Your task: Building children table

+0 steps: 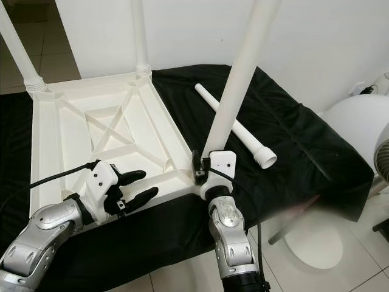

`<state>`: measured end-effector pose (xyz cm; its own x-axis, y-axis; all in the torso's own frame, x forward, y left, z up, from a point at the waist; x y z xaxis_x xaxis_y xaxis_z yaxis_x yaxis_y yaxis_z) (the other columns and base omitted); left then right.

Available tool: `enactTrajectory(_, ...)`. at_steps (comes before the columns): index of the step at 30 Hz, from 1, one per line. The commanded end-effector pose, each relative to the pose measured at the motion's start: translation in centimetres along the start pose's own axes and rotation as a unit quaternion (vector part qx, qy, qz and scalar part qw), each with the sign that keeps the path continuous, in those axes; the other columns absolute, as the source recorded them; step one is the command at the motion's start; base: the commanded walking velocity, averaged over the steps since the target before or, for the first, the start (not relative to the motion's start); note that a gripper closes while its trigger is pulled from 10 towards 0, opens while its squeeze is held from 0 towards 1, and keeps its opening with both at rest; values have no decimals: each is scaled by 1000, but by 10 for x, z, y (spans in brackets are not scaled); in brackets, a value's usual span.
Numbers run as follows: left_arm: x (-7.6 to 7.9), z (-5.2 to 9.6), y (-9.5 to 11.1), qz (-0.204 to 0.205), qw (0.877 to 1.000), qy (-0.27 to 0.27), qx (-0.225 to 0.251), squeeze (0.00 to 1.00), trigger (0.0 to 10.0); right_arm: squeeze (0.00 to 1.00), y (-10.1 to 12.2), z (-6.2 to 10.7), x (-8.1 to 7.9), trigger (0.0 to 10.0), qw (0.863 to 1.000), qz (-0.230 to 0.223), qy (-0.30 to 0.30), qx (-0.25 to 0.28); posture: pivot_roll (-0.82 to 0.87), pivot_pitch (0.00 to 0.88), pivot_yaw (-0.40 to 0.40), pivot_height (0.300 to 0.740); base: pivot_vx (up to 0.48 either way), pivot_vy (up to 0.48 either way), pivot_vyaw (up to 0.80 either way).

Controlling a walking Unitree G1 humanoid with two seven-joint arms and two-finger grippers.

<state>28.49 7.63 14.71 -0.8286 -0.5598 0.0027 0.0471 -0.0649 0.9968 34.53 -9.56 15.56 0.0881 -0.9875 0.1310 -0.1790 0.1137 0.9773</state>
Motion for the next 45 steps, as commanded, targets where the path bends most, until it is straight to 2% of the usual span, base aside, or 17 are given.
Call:
enactTrajectory(1,-3,0,2,-10,1000,8,1,0,10000,0,-4,-1,-5,10000,1000,-2,2,-13,15,48,-48,740,0,0,0)
enactTrajectory(3,-4,0,2,-10,1000,8,1,0,10000,0,2,-3,-5,10000,1000,4,3,-2,15,48,-48,740,0,0,0)
enactTrajectory(6,-5,-2,6,-15,1000,10,8,0,10000,0,30,-10,-1,10000,999,4,17,46,14,41,-54,740,0,0,0)
enactTrajectory(8,-6,-2,7,-15,1000,11,11,0,10000,0,39,-11,0,10000,998,3,22,60,14,41,-54,740,0,0,0)
enactTrajectory(9,-8,-5,12,-11,1000,14,18,0,10000,0,55,-12,3,10000,996,-4,27,87,13,38,-59,740,0,0,0)
enactTrajectory(10,-8,-5,12,-11,1000,14,18,0,10000,0,55,-12,3,10000,996,-4,27,87,13,38,-59,740,0,0,0)
enactTrajectory(13,-13,-14,34,10,998,29,56,0,10000,0,87,-15,5,10000,990,-16,45,133,8,29,-61,740,0,0,0)
enactTrajectory(15,-15,-16,40,10,997,35,67,0,10000,0,91,-16,5,10000,989,-14,49,137,8,29,-61,740,0,0,0)
enactTrajectory(16,-15,-17,50,25,995,27,88,1000,10000,0,95,-19,5,10000,988,-15,57,141,9,27,-62,740,0,0,0)
enactTrajectory(18,-13,-19,67,38,992,7,118,1000,10000,0,101,-25,5,10000,987,-10,76,144,10,20,-63,740,0,0,0)
enactTrajectory(22,-16,-20,80,31,991,9,131,1000,10000,0,99,-33,7,10000,987,9,96,131,8,18,-61,740,0,0,0)
enactTrajectory(25,-18,-22,98,46,988,9,150,1000,10000,0,91,-42,11,10000,988,28,110,105,5,18,-58,740,0,0,0)
enactTrajectory(26,-17,-24,108,54,986,3,160,0,10000,0,88,-45,13,10000,989,22,114,93,4,18,-56,740,0,0,0)
enactTrajectory(28,-16,-25,114,58,985,-2,165,0,10000,0,86,-46,15,10000,989,16,118,85,4,18,-56,740,0,0,0)
enactTrajectory(33,-13,-32,151,68,975,-17,212,0,10000,0,75,-54,10,10000,984,34,171,38,-6,18,-42,740,0,0,0)
enactTrajectory(39,-5,-35,162,34,972,-32,229,0,10000,0,66,-57,7,10000,977,50,207,9,-4,18,-42,740,0,0,0)
enactTrajectory(45,2,-43,165,27,974,-50,219,0,10000,0,56,-53,-6,10000,956,86,281,-17,-1,17,-37,740,0,0,0)
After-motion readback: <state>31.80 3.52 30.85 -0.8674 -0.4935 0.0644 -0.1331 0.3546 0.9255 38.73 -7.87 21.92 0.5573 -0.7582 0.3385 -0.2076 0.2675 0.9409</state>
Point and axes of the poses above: a point about 5 cm out from each wrist's last joint towards the gripper, its own z axis pointing back from the gripper into the wrist, its own y axis along the axis of the wrist's last joint, x = y × z, the point moved 6 cm from there along -z, pointing out of the wrist towards the gripper, and after that the axes turned 11 degrees about z, right-handed, at the moved point
